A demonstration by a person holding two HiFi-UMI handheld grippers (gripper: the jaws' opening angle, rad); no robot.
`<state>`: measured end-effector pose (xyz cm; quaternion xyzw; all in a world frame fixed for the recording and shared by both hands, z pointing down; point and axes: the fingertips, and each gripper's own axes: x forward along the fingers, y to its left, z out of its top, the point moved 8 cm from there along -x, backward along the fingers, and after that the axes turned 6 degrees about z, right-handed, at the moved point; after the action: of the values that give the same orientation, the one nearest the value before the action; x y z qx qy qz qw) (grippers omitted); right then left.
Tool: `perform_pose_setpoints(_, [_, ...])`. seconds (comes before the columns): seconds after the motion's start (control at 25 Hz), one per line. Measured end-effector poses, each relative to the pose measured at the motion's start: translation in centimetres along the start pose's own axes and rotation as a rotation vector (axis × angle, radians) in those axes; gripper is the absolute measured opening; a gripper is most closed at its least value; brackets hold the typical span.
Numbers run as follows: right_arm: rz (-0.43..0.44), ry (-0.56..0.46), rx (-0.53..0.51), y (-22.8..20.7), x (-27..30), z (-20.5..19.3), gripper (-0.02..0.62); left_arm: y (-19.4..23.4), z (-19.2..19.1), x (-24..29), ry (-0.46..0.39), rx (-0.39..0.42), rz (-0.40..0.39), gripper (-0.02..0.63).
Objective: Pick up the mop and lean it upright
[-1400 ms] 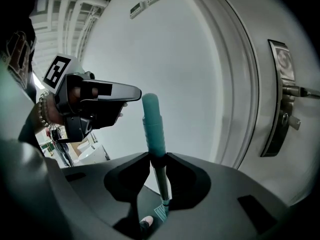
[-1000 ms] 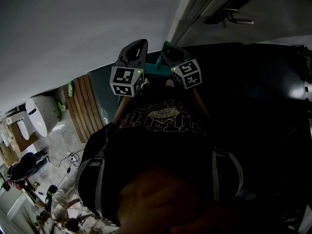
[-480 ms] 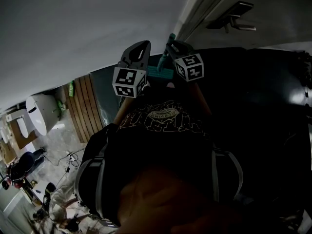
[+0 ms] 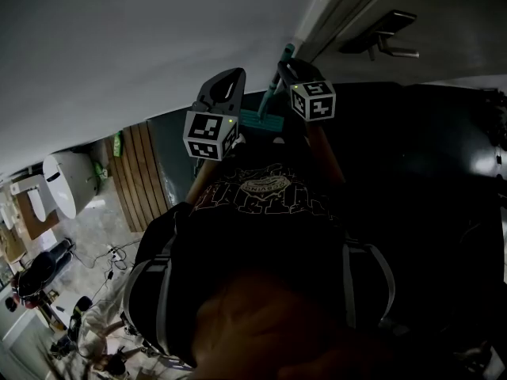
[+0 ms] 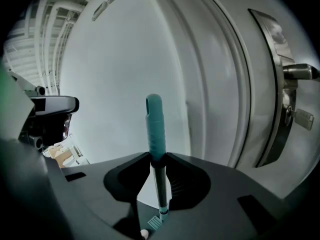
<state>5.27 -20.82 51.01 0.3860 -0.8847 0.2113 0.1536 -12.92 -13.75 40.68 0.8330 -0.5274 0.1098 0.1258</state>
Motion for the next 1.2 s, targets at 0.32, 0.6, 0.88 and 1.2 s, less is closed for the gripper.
perform_pose_setpoints(0.32, [-0.040,-0.014,0.033,-1.5,0.8,0.4,0.112,0.1,0.1,0.4,0.001,-0.001,-0.012,0.048])
perform_pose_setpoints(0.6, [-0.061,-0.022,0.056,-2.1,1.4,0.7,0.112,0.3,0.2,0.8,0.009,0.003,-0.016,0.048])
perform_pose_setpoints(0.88, [-0.078,-0.036,0.084,-2.0,1.7,0.6,0.112,0.4,0.3,1.3,0.004,0.002,-0.019,0.048])
perform_pose_setpoints(1.2, [-0.095,-0.025,0.091,-2.0,1.4,0.6,0.114,0.1,0.3,1.8,0.000,0.001,-0.033,0.048])
